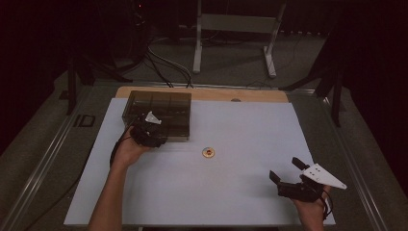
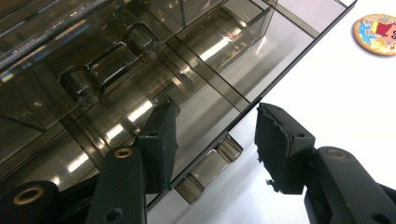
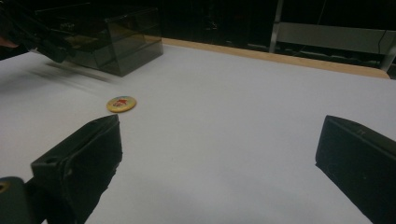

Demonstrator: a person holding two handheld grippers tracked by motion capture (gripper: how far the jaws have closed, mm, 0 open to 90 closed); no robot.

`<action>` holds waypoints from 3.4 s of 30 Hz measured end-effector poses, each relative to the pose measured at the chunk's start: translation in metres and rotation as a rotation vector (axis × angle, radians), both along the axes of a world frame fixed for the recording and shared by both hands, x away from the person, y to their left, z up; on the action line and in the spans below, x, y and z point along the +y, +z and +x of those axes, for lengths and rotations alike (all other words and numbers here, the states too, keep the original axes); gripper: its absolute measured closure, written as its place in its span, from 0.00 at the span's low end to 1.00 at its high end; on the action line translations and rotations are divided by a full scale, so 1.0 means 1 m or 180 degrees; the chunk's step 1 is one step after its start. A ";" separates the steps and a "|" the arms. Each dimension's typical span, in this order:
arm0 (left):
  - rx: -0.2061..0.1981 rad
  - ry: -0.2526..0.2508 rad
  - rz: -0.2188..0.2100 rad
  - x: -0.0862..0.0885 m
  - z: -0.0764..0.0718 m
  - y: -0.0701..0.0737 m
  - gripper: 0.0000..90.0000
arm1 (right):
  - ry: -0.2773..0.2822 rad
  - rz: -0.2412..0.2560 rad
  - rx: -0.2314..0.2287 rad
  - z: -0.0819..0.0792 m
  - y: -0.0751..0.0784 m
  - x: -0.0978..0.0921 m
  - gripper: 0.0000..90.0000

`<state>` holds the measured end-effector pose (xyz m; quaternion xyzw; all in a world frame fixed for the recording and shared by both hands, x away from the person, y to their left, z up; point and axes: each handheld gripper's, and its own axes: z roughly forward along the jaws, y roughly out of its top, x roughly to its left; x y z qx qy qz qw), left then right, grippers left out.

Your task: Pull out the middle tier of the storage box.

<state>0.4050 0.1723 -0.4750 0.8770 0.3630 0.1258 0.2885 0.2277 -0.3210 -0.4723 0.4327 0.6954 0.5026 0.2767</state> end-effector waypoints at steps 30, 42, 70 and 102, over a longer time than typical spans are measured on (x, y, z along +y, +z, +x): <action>-0.0027 -0.0045 -0.0014 0.002 -0.016 -0.001 0.59 | -0.0013 -0.0004 0.0000 0.000 0.000 -0.001 0.00; -0.0060 -0.0095 0.0003 0.004 -0.025 -0.002 0.60 | -0.0010 -0.0006 -0.0005 0.000 0.000 -0.001 0.00; -0.0200 -0.0046 0.0143 0.016 -0.036 -0.002 0.57 | -0.0011 -0.0004 -0.0001 0.000 0.000 -0.001 0.00; -0.0374 0.0200 -0.0260 0.013 -0.042 0.006 0.15 | -0.0012 -0.0005 -0.0013 0.000 0.000 -0.001 0.00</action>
